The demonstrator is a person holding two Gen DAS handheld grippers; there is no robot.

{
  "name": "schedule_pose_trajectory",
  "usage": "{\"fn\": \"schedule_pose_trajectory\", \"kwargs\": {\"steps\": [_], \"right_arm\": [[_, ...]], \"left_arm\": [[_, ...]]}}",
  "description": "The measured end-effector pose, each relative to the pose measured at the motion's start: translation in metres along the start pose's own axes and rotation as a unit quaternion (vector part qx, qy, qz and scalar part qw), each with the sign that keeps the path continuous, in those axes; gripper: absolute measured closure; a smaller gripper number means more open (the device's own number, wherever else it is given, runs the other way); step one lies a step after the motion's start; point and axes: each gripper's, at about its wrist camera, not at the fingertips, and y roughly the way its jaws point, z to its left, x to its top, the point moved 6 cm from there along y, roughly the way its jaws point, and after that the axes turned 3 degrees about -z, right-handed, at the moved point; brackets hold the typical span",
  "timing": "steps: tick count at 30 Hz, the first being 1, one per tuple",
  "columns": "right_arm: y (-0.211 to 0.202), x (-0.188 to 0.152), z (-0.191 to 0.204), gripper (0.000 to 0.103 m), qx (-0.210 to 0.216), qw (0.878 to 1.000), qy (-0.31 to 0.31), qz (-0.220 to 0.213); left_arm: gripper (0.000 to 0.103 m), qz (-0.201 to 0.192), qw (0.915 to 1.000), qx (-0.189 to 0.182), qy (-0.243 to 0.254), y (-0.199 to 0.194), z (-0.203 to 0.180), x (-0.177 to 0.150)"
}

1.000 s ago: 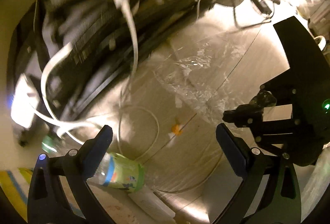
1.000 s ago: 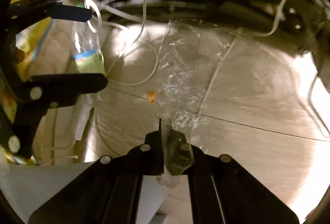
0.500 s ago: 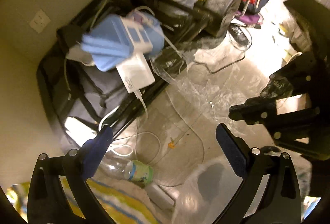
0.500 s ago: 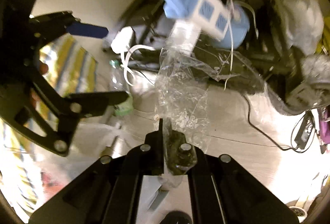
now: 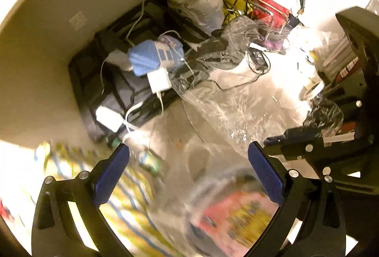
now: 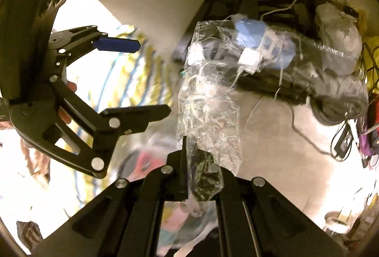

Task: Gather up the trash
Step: 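Pinch the clear plastic scrap with the right tool and lift it, then carry the plastic scrap over the bin and open the right tool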

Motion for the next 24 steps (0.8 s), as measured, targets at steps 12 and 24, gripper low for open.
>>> {"fn": "schedule_pose_trajectory", "kwargs": {"steps": [12, 24], "right_arm": [[0.006, -0.076, 0.080, 0.099, 0.044, 0.994, -0.034, 0.091], [0.093, -0.127, 0.077, 0.099, 0.001, 0.978, -0.086, 0.189]], "left_arm": [[0.006, 0.043, 0.9931, 0.028, -0.105, -0.057, -0.024, -0.121], [0.006, 0.082, 0.9797, 0.018, -0.182, -0.028, -0.046, -0.204]]}}
